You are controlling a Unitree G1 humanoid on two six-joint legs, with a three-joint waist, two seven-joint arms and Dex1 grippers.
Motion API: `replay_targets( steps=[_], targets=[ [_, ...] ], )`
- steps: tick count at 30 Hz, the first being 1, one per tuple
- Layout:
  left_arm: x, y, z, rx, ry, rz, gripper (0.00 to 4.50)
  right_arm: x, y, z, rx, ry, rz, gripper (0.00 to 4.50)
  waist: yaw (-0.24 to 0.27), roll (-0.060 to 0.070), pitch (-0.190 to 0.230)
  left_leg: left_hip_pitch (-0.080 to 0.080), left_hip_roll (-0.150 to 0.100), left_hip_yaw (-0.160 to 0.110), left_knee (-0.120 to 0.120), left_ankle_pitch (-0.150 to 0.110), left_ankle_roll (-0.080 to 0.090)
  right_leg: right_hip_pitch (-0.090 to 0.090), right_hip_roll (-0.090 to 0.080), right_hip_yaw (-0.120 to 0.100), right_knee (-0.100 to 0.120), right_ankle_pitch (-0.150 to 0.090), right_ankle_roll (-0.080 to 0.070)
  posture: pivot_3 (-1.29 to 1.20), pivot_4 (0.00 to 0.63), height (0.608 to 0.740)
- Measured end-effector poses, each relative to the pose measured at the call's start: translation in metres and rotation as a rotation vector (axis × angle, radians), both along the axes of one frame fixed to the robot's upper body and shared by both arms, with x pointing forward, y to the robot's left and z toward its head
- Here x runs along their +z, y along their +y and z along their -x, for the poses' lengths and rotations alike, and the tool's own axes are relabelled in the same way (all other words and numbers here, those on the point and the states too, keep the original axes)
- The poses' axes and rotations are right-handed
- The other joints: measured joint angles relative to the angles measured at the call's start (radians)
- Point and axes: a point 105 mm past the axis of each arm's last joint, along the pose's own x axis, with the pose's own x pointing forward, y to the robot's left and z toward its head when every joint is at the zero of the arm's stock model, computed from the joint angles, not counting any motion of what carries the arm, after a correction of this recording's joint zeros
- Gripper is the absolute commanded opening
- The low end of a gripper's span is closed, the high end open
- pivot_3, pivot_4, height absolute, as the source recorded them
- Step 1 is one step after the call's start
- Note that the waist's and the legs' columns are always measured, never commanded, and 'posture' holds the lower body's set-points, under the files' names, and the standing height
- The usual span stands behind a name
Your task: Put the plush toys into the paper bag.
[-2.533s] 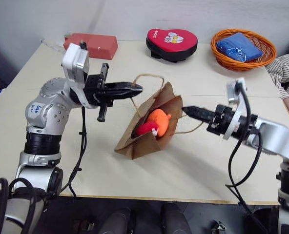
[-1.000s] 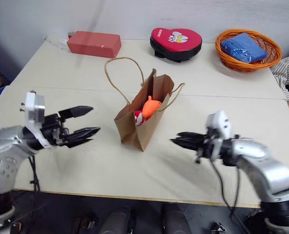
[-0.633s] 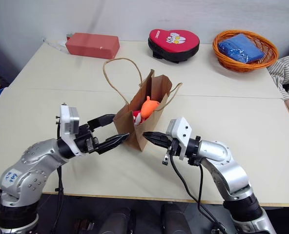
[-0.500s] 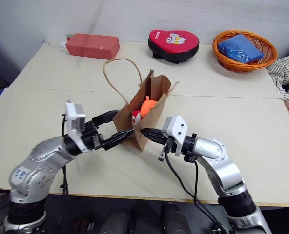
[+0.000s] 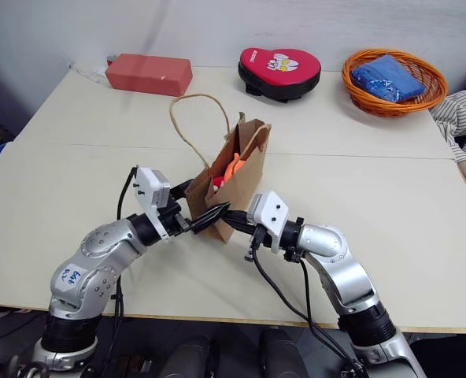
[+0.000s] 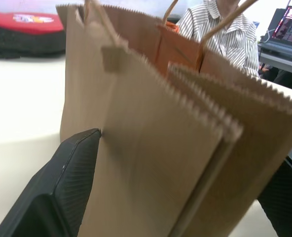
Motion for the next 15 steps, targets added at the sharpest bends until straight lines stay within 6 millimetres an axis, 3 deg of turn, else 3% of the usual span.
replay_targets(
  steps=[12,15],
  targets=[
    [0.004,-0.001,0.005,0.001,-0.039,0.0,0.11,-0.006,-0.006,0.002,-0.001,0.02,0.018,0.0,0.001,0.0,0.0,0.0,0.0,0.0,0.0,0.0,0.0,0.0,0.0,0.0,0.0,0.0,0.0,0.0,0.15,0.74],
    [0.003,0.004,0.006,-0.067,-0.05,-0.028,0.04,-0.014,-0.018,0.004,-0.013,0.062,0.04,0.0,0.002,0.0,0.0,0.0,0.0,0.0,0.0,0.0,0.0,0.0,0.0,0.0,0.0,0.0,0.0,0.0,0.15,0.74]
  ],
)
